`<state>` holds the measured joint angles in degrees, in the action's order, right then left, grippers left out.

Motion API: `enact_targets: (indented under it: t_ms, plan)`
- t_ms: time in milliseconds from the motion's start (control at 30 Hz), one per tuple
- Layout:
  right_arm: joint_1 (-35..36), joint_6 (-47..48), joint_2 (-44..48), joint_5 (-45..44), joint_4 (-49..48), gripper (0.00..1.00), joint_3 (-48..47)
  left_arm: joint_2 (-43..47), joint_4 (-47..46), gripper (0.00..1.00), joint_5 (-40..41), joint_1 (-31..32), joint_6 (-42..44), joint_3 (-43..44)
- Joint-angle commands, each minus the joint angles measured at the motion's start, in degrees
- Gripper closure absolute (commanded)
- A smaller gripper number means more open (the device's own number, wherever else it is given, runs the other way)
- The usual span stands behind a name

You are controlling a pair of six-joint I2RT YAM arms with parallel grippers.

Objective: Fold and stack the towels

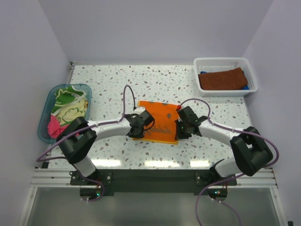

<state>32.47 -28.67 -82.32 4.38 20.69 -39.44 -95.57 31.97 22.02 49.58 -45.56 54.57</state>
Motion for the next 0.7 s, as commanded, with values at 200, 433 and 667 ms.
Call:
enact_targets:
  t_ms: [200, 433, 667]
  plan:
    - [-0.04, 3.09, -3.02, -0.78, 5.76, 0.95, 0.59, 6.87, -1.64, 0.71, -8.22, 0.69, -8.92, -13.16]
    - [-0.04, 4.93, -1.18, 2.74, 7.52, 0.94, 0.77, 14.88, 0.38, 0.61, -9.19, 3.59, -12.62, -16.16]
    - [-0.21, 6.69, 3.31, 3.71, 12.71, 0.79, -10.29, 17.35, 5.03, 0.50, -4.36, 2.45, -5.88, -3.87]
